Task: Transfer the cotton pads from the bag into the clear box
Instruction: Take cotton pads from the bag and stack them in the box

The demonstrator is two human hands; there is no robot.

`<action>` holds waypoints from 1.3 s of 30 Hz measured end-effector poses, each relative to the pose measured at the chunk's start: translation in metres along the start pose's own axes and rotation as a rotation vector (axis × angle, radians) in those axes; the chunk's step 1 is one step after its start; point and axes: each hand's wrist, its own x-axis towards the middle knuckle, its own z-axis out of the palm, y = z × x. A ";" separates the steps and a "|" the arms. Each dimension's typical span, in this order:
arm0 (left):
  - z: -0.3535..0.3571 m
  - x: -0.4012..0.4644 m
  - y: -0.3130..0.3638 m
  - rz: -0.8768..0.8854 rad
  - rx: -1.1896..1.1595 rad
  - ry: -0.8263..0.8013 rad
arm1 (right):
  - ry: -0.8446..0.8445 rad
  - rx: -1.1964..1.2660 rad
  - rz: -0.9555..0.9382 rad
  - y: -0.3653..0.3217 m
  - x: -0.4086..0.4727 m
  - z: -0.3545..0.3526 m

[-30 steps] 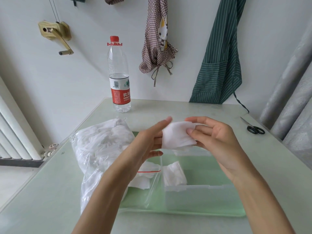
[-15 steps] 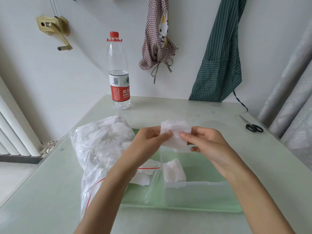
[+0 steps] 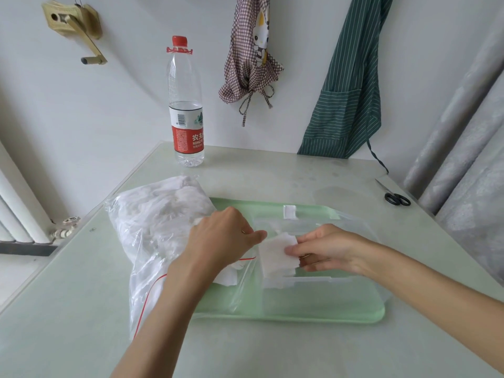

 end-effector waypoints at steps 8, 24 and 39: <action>-0.002 0.003 -0.003 0.005 -0.055 -0.006 | 0.213 -0.576 -0.107 0.002 0.009 0.014; -0.003 0.005 -0.007 0.029 -0.080 -0.028 | 0.011 -1.174 -0.615 -0.004 0.006 0.010; -0.051 -0.053 -0.051 0.087 -0.022 0.071 | 0.339 -0.795 -0.572 -0.015 -0.044 -0.006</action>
